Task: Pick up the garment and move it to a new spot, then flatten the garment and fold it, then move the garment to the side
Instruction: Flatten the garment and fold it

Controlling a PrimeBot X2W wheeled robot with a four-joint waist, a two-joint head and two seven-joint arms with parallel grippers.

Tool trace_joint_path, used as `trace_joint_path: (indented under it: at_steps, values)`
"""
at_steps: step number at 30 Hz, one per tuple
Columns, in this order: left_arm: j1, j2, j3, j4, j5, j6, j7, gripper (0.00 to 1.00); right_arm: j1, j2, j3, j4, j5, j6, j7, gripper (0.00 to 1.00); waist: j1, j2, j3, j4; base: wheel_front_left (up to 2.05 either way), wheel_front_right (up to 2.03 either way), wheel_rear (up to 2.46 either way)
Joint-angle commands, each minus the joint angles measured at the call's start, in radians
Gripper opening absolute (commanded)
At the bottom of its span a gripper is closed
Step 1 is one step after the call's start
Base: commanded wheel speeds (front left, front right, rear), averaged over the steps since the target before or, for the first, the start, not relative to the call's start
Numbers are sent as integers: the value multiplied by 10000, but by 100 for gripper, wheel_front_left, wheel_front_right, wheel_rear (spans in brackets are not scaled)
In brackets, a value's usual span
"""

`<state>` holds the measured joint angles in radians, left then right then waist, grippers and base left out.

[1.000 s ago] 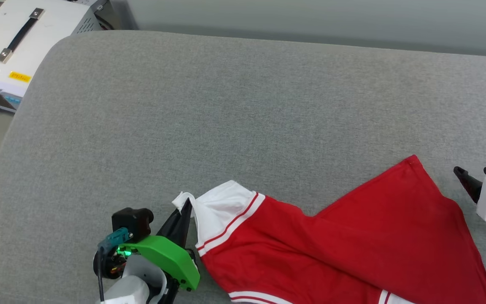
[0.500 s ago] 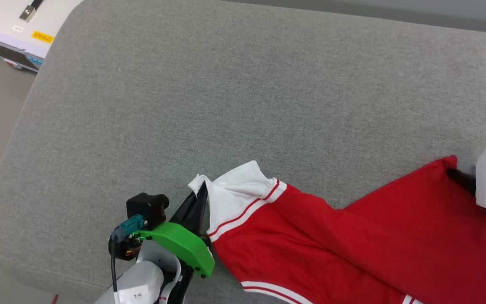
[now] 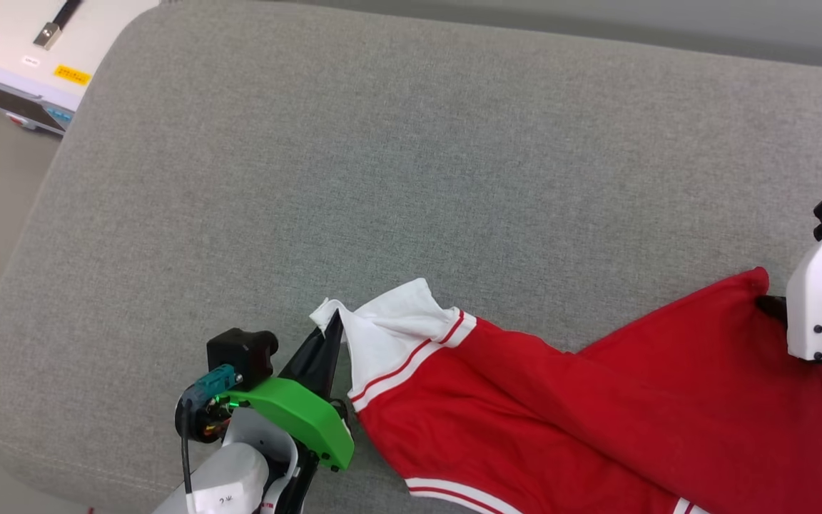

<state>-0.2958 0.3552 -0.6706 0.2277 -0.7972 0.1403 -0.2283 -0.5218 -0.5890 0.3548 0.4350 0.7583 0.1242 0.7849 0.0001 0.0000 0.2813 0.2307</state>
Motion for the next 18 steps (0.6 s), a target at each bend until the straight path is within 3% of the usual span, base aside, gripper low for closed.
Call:
trace_joint_path:
  at_steps: [1, 12, 18]
  values:
    - [26, 85, 55, 2, -21, 50, -63, 0, 66, 148, 177, 139, 64, 65, -121, 0, -1, 0, -307, -106, 0, 0, 0]
    - [-628, 583, 512, -412, 101, 392, 75, 0, -620, -70, -186, 23, -58, 65, -2396, 0, -1, 0, -1335, -669, 0, 0, 0]
    - [-2174, 1076, 942, -465, 166, 141, 529, 0, -1316, -27, -264, 349, -320, 65, -3258, 0, -1, 0, -1423, -1018, 0, 0, 0]
